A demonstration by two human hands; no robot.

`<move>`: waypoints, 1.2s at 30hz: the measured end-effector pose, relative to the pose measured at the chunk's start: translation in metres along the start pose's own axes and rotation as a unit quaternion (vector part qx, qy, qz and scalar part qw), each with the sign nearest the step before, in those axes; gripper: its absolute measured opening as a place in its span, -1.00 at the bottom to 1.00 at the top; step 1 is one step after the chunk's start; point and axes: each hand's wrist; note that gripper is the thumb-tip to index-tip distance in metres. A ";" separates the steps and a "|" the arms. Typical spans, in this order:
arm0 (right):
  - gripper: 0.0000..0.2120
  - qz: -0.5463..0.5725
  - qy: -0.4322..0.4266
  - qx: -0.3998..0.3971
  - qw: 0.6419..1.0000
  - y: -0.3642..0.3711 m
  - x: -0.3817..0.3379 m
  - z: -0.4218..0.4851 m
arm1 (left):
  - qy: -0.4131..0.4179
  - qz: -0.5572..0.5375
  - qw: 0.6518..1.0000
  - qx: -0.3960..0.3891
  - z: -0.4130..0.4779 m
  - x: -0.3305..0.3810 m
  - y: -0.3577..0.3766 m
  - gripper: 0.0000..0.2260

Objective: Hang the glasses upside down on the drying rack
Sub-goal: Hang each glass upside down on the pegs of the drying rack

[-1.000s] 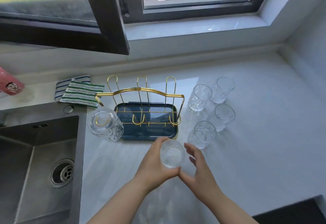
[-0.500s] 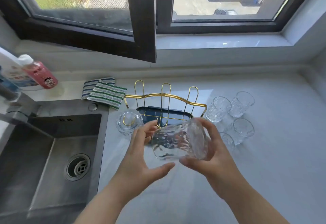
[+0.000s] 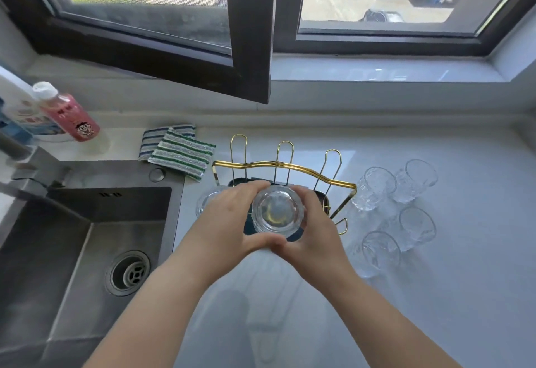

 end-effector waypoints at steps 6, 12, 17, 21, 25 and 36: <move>-0.31 -0.006 0.033 -0.002 0.999 0.008 0.014 0.010 | -0.002 0.093 0.996 -0.010 0.014 -0.012 0.007 -0.30; -0.35 0.009 0.050 -0.027 0.998 0.012 0.022 0.011 | -0.035 0.122 0.990 -0.054 0.017 -0.016 0.012 -0.29; -0.35 0.007 0.046 -0.030 0.998 0.013 0.025 0.010 | -0.033 0.141 0.987 -0.070 0.018 -0.017 0.013 -0.29; -0.31 0.001 0.047 -0.043 0.998 0.013 0.024 0.009 | -0.024 0.135 0.989 -0.059 0.015 -0.014 0.014 -0.30; -0.25 -0.001 0.047 -0.043 0.998 0.012 0.023 0.002 | 0.020 0.160 0.986 -0.033 0.009 -0.010 0.019 -0.33; -0.46 0.036 0.041 0.160 0.986 -0.020 0.083 -0.087 | 0.098 -0.075 0.992 0.033 -0.046 0.033 0.082 -0.59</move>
Point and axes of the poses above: each hand's wrist, its own z-axis towards the middle knuckle, its own y-axis out of the palm, x = y × z, and after that the axes turned 11 degrees about y, right-handed
